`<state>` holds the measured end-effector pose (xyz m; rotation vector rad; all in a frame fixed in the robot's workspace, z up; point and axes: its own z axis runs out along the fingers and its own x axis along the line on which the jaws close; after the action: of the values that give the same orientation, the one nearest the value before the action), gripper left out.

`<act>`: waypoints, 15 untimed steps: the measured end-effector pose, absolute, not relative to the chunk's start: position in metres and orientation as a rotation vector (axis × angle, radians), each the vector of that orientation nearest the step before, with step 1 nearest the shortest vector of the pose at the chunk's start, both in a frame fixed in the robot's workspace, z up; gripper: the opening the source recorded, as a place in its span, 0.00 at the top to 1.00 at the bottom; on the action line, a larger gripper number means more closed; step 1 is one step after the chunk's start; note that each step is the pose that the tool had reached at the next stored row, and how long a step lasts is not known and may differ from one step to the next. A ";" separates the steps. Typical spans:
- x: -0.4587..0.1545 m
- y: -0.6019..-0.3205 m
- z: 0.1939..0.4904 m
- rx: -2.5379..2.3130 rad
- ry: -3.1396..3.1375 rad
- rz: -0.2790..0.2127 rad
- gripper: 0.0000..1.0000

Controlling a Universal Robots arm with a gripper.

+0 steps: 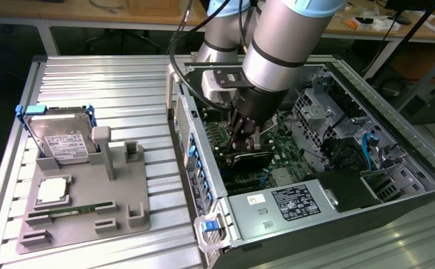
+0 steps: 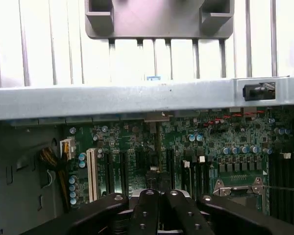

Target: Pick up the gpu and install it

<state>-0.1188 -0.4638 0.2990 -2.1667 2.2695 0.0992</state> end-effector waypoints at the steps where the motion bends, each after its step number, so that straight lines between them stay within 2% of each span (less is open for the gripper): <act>1: -0.121 -0.464 0.299 -2.167 2.270 0.101 0.89; 15: -0.147 -0.463 0.300 -2.176 2.280 0.121 0.89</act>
<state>-0.1471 -0.4626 0.2996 -2.1757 2.2798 0.1212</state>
